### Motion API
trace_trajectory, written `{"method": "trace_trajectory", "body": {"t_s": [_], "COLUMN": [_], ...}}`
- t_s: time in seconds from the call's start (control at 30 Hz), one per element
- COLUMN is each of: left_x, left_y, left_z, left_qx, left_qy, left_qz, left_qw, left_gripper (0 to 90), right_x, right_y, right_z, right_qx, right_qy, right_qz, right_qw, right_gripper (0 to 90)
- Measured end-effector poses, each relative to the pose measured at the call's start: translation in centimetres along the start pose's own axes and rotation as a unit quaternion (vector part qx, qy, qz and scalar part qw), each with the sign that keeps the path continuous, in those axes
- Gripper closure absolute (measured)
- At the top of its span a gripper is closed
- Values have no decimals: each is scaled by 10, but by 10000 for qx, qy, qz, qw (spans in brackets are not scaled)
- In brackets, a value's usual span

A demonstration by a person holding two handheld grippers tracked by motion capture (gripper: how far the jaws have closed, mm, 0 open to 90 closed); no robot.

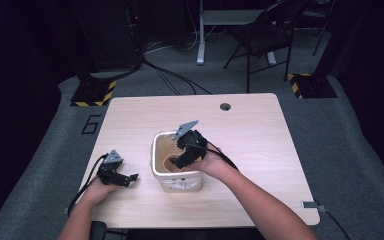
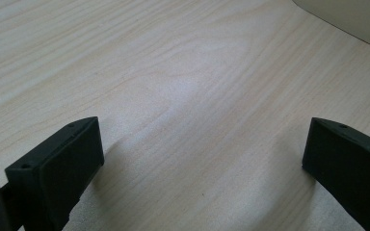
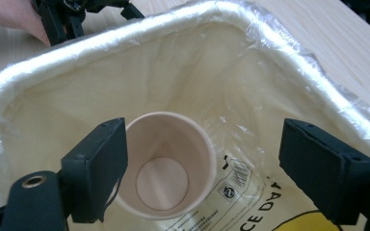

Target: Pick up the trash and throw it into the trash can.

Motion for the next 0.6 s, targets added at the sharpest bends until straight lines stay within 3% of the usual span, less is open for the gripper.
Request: {"method": "trace_trajectory", "body": {"t_s": [0.2, 0.33, 0.6], "left_x": [0, 0, 0], "left_y": [0, 0, 0], "left_z": [0, 0, 0], "left_qx": [-4, -1, -3], "left_qy": [-2, 4, 3], "left_qz": [1, 7, 11], "left_qw": [10000, 10000, 10000], "left_gripper": [5, 5, 5], "right_x": [16, 32, 66], "right_y": [8, 10, 8], "right_z": [-6, -15, -41], "right_qx": [-60, -199, -188], "right_qy": [-130, -299, -710], "right_qz": [-155, -271, -388], "right_qw": [9998, 9990, 9965], "right_gripper": [175, 187, 200]}}
Point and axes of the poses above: each handheld gripper's, and its own axes: x roughly backward along the jaws, y roughly out of its top, z roughly to its left, the point moved 7 cm from there along -x, roughly forward along the jaws, and after that the axes turned 13 degrees about -z, right-handed, at the moved point
